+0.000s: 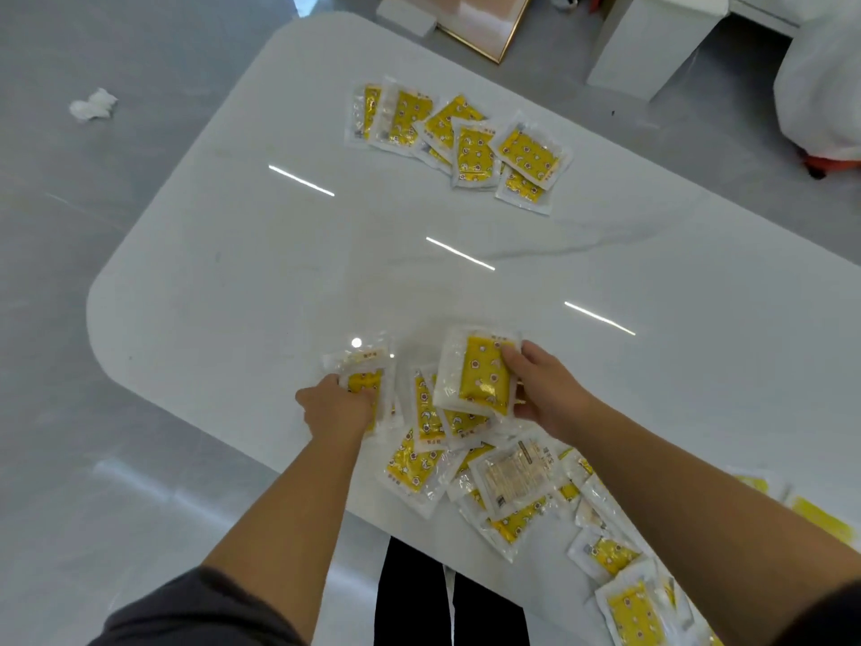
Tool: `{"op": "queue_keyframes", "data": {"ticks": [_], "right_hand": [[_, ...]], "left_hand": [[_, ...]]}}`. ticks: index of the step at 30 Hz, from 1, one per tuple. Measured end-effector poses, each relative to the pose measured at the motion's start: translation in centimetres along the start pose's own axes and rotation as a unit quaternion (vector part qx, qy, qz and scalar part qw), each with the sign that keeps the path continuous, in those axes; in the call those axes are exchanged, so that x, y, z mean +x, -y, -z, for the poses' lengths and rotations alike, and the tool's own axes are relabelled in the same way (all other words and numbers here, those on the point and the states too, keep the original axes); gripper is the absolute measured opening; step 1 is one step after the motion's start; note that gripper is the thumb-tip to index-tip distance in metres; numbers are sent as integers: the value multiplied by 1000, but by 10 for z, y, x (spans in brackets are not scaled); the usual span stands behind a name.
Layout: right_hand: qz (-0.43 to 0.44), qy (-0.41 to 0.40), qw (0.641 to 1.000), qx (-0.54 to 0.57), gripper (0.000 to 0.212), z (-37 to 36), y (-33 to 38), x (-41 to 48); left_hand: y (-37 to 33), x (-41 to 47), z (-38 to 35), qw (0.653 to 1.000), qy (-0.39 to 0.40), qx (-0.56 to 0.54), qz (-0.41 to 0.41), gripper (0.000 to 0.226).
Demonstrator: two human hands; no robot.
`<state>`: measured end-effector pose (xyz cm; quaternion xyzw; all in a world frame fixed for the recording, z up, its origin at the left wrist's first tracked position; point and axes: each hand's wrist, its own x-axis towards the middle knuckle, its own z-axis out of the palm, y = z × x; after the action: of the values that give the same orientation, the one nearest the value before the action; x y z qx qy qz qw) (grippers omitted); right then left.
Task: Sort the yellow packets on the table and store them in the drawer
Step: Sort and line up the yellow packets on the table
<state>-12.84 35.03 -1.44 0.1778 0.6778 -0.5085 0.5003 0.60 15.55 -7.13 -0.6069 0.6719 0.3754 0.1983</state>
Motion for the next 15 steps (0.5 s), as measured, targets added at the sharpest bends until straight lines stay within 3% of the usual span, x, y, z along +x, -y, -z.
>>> {"op": "queue_keyframes", "data": {"ticks": [4,7,11,13,15], "right_hand": [[-25,65,994,81,27,-5,-8,5],[-51,90,993,55,38,0,-6,6],[-69,21,992,-106,35,1,-13,9],[-53,-18,970,-239,28,-7,-18,11],[-28,-73,937,-340,36,-19,-24,14]], "left_hand": [[-5,-1,-6,1000,-9,-23,-7,36],[-7,0,2,999,-8,-30,-39,29],[-9,-6,24,993,-7,-104,-55,28],[-8,-11,33,988,4,-144,-58,38],[-7,-14,38,983,7,-173,-62,52]]}}
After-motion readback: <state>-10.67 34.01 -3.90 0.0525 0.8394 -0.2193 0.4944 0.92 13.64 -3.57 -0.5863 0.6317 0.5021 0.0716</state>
